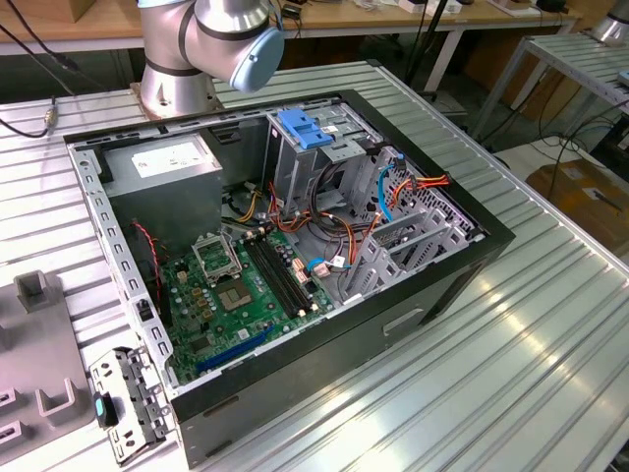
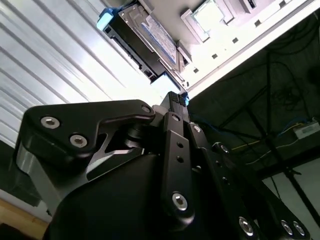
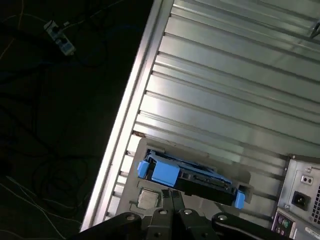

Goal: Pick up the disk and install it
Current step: 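Pick up the disk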

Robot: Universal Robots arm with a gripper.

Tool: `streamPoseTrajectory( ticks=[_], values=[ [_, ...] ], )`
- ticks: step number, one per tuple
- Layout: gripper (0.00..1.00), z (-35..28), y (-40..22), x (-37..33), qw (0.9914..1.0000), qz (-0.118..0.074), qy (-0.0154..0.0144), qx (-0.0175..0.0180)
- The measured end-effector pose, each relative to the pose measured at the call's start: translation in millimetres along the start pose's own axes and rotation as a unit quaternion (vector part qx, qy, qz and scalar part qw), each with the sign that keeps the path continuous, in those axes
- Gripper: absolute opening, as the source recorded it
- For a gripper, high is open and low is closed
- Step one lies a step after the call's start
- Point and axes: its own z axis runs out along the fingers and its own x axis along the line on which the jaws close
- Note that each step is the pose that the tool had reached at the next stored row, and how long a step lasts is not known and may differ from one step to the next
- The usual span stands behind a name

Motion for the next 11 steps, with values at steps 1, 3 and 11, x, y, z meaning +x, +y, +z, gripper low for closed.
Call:
streamPoseTrajectory(
  ticks=[1, 3, 11],
  values=[
    [0.11, 0.0, 0.0, 0.0, 0.99993, -0.012, 0.0005, -0.0001],
    [0.11, 0.0, 0.0, 0.0, 0.99943, -0.034, 0.0015, -0.0004],
    [0.11, 0.1, 0.0, 0.0, 0.99365, -0.112, 0.0049, -0.0013]
  ],
)
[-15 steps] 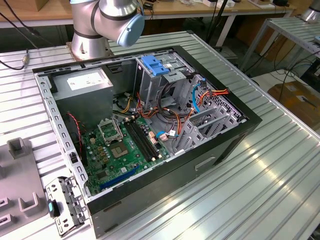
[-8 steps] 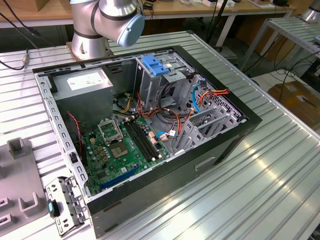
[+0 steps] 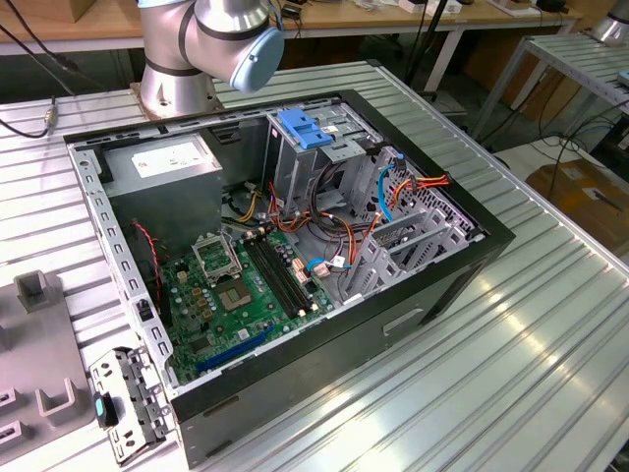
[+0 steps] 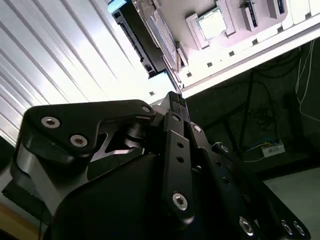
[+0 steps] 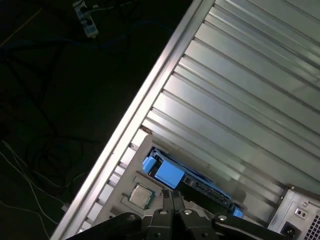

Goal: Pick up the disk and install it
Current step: 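Pick up the disk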

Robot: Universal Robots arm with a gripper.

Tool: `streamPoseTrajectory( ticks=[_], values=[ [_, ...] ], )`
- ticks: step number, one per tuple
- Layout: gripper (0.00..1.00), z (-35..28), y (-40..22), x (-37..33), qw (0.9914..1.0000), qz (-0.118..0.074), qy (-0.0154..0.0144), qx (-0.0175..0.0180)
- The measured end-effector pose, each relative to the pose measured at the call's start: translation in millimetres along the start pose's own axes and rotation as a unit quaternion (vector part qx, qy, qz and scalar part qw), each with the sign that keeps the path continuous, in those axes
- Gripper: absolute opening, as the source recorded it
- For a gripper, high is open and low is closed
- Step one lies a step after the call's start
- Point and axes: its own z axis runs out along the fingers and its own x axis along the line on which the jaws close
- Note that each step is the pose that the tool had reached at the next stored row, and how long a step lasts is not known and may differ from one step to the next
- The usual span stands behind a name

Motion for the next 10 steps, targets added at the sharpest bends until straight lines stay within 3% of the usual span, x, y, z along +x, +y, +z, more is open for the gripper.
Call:
streamPoseTrajectory(
  ticks=[5, 7, 10],
  values=[
    [0.11, 0.0, 0.0, 0.0, 0.99903, -0.044, 0.0019, -0.0005],
    [0.11, 0.0, 0.0, 0.0, 0.99717, -0.075, 0.0033, -0.0009],
    [0.11, 0.0, 0.0, 0.0, 0.99508, -0.099, 0.0043, -0.0011]
  ],
)
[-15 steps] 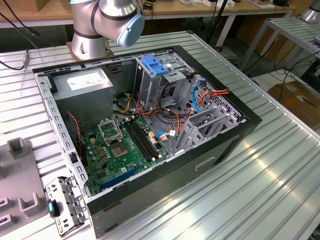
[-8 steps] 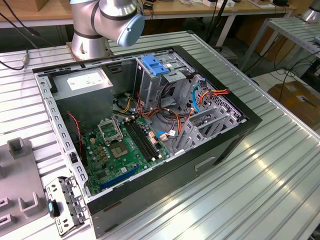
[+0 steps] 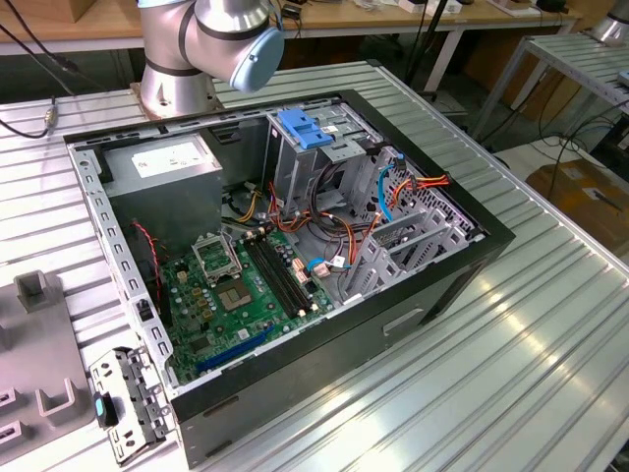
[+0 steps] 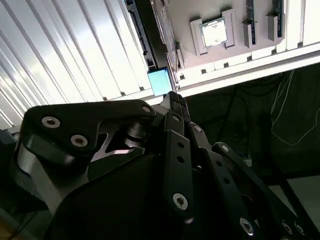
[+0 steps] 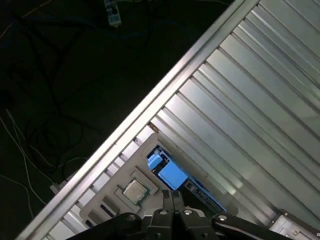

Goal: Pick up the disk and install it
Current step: 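Pick up the disk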

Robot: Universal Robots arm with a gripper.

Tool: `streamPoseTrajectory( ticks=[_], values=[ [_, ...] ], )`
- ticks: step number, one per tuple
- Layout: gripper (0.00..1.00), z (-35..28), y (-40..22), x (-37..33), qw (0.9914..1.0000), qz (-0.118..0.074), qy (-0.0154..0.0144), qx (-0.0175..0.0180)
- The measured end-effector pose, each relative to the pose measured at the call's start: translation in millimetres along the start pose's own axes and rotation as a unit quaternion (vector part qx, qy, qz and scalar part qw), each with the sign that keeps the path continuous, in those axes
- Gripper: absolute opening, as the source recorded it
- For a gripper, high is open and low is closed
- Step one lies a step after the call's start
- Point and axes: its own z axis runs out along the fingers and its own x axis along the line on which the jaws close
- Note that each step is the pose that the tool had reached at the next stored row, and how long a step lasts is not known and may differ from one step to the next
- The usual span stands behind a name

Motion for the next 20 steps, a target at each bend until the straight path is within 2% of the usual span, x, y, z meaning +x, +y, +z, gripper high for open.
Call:
streamPoseTrajectory(
  ticks=[3, 5, 7, 8, 9, 10, 11, 12, 13, 14, 16, 17, 18, 19, 20],
  values=[
    [0.11, 0.0, 0.0, 0.0, 0.99967, -0.026, 0.0011, -0.0003],
    [0.11, 0.0, 0.0, 0.0, 0.99904, -0.044, 0.0019, -0.0005],
    [0.11, 0.0, 0.0, 0.0, 0.99734, -0.073, 0.0031, -0.0008],
    [0.11, 0.0, -0.1, 0.0, 0.99593, -0.09, 0.0039, -0.001],
    [0.11, 0.0, 0.0, 0.0, 0.99502, -0.1, 0.0043, -0.0011],
    [0.11, 0.0, 0.0, 0.0, 0.99353, -0.113, 0.0049, -0.0013],
    [0.11, 0.0, 0.0, 0.0, 0.99154, -0.13, 0.0056, -0.0014],
    [0.11, 0.0, 0.0, 0.0, 0.98853, -0.151, 0.0066, -0.0017],
    [0.11, 0.0, 0.0, 0.0, 0.98601, -0.166, 0.0072, -0.0019],
    [0.11, 0.0, 0.0, 0.0, 0.98276, -0.185, 0.008, -0.0021],
    [0.11, 0.0, 0.0, 0.0, 0.97916, -0.203, 0.0088, -0.0023],
    [0.11, 0.0, 0.0, 0.0, 0.97631, -0.216, 0.0094, -0.0024],
    [0.11, 0.0, 0.0, 0.0, 0.97426, -0.225, 0.0098, -0.0025],
    [0.11, 0.0, 0.0, 0.0, 0.9717, -0.236, 0.0102, -0.0026],
    [0.11, 0.0, 0.0, 0.0, 0.97017, -0.242, 0.0105, -0.0027]
  ],
)
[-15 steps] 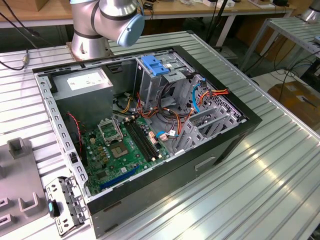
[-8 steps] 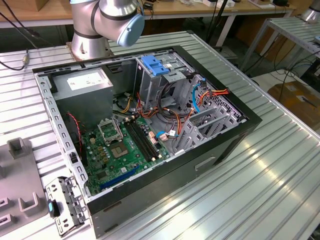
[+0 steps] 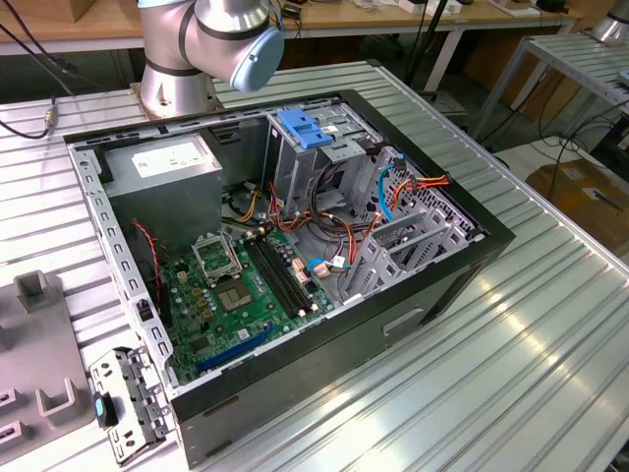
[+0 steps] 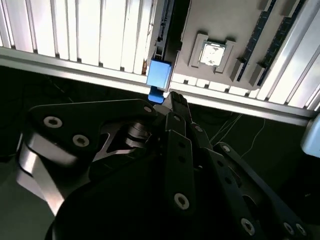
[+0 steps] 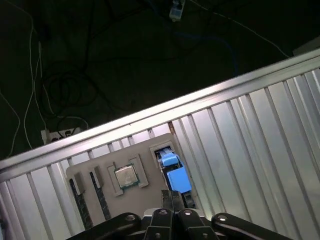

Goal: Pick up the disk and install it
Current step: 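Pick up the disk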

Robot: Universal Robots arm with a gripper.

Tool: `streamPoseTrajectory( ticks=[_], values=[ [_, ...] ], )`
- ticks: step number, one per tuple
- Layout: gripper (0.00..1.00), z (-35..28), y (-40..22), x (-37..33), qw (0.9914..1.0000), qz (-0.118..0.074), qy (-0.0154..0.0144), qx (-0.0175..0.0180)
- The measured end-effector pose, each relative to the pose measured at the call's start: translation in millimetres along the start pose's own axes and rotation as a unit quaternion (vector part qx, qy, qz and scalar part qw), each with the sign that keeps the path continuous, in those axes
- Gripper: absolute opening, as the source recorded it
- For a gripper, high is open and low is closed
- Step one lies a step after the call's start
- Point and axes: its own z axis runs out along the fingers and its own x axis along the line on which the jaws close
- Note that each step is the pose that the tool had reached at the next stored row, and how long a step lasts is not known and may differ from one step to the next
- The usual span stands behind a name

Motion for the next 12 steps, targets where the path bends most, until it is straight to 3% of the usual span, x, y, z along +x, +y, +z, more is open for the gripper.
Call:
streamPoseTrajectory(
  ticks=[3, 12],
  values=[
    [0.11, 0.0, 0.0, 0.0, 0.99987, -0.016, 0.0007, -0.0001],
    [0.11, 0.1, 0.8, -2.5, 0.99978, -0.021, 0.0011, 0.0]
  ],
)
